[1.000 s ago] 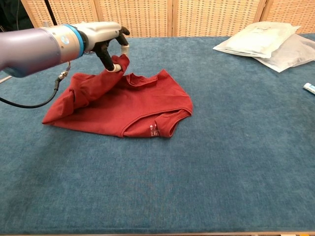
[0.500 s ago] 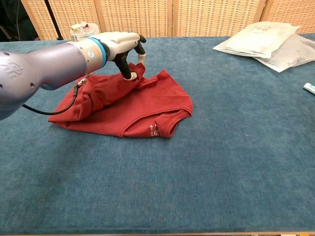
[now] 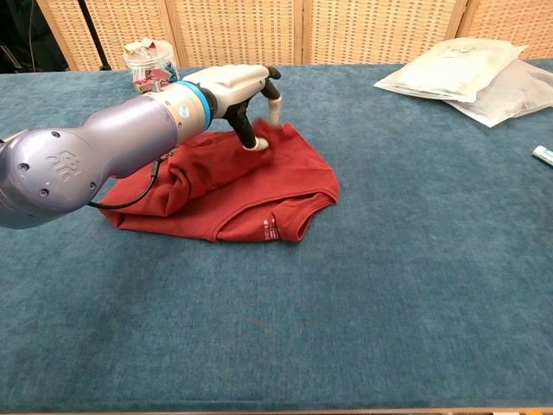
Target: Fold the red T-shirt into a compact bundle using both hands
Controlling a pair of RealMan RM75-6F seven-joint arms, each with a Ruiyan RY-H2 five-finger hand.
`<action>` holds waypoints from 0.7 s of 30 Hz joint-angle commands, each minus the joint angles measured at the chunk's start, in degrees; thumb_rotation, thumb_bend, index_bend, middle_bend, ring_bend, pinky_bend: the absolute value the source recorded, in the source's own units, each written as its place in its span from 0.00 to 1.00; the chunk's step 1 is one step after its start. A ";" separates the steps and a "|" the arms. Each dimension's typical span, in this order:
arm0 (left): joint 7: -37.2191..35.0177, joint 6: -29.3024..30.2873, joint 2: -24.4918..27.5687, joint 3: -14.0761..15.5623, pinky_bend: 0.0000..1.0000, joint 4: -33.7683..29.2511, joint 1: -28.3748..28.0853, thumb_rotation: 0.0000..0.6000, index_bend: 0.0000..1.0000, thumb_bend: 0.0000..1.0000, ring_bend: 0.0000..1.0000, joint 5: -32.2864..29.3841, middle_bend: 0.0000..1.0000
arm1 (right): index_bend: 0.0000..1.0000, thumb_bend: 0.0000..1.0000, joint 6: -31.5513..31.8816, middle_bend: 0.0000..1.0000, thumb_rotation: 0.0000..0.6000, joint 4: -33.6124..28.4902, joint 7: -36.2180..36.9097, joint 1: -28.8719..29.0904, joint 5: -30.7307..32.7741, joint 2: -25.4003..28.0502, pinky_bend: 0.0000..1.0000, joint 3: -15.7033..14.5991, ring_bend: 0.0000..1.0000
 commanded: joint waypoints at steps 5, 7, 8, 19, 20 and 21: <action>-7.10 -0.55 -0.31 -0.24 0.00 1.40 1.19 1.00 0.00 0.00 0.00 6.24 0.00 | 0.00 0.00 -0.10 0.00 1.00 -0.11 -0.23 0.02 -0.07 0.00 0.01 -0.09 0.00; -10.68 0.13 0.05 -0.44 0.00 1.15 1.86 1.00 0.00 0.00 0.00 8.78 0.00 | 0.00 0.00 -0.13 0.00 1.00 -0.12 -0.25 0.01 -0.06 0.02 0.01 -0.11 0.00; -11.86 0.35 0.36 -0.32 0.00 1.03 2.14 1.00 0.00 0.00 0.00 9.84 0.00 | 0.00 0.00 -0.13 0.00 1.00 -0.12 -0.24 0.00 -0.05 0.02 0.01 -0.11 0.00; -19.88 4.19 11.11 2.81 0.00 -5.88 8.18 1.00 0.00 0.00 0.00 18.92 0.00 | 0.00 0.00 -0.11 0.00 1.00 -0.04 -0.26 -0.06 -0.14 -0.02 0.01 -0.23 0.00; -20.32 4.42 12.02 3.34 0.00 -6.12 8.61 1.00 0.02 0.00 0.00 19.80 0.00 | 0.00 0.00 -0.10 0.00 1.00 -0.06 -0.30 -0.06 -0.16 -0.03 0.01 -0.24 0.00; -21.15 4.86 13.25 4.22 0.00 -6.24 9.24 1.00 0.05 0.00 0.00 21.32 0.00 | 0.00 0.00 -0.09 0.00 1.00 -0.10 -0.39 -0.06 -0.21 -0.06 0.01 -0.26 0.00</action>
